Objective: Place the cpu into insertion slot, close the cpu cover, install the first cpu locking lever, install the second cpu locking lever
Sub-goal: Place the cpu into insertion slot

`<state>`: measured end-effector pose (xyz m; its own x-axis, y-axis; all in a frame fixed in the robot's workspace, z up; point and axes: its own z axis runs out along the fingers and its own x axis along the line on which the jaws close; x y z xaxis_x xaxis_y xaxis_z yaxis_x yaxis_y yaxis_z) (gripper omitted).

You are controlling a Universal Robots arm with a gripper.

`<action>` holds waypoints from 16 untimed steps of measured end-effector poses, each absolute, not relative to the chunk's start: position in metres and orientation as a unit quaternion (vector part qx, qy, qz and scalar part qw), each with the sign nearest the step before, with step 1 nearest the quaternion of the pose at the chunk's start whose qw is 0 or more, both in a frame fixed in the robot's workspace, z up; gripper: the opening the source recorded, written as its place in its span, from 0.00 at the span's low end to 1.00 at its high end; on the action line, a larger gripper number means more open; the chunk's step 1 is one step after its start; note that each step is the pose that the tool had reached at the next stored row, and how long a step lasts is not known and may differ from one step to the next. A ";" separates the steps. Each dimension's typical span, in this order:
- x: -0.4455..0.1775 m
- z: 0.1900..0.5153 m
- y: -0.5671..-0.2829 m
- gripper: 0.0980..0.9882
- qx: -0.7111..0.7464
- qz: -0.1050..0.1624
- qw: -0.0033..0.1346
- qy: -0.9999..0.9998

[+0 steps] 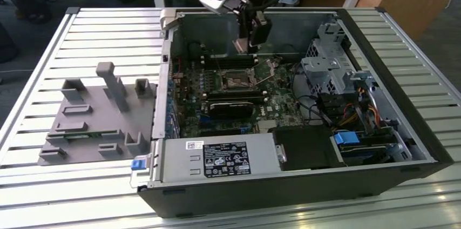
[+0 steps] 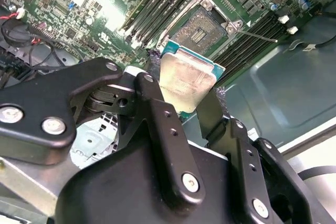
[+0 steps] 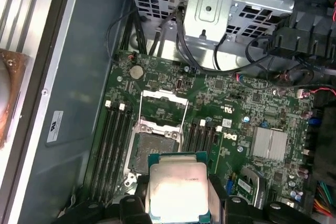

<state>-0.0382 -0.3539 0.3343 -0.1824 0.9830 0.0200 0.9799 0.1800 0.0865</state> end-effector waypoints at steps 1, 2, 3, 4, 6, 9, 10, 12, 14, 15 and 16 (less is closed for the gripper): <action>-0.038 0.334 -0.354 0.48 0.641 0.040 0.020 0.766; -0.039 0.333 -0.354 0.48 0.643 0.040 0.020 0.765; -0.039 0.332 -0.354 0.48 0.645 0.040 0.020 0.763; -0.039 0.332 -0.354 0.48 0.646 0.040 0.020 0.762; -0.040 0.330 -0.354 0.48 0.650 0.039 0.021 0.759; -0.041 0.328 -0.353 0.48 0.656 0.039 0.021 0.754; -0.041 0.327 -0.353 0.48 0.658 0.039 0.021 0.752; -0.042 0.326 -0.353 0.48 0.661 0.039 0.021 0.749; -0.043 0.325 -0.353 0.48 0.665 0.039 0.021 0.746; -0.043 0.324 -0.353 0.48 0.667 0.039 0.021 0.744; -0.043 0.323 -0.353 0.48 0.668 0.039 0.022 0.743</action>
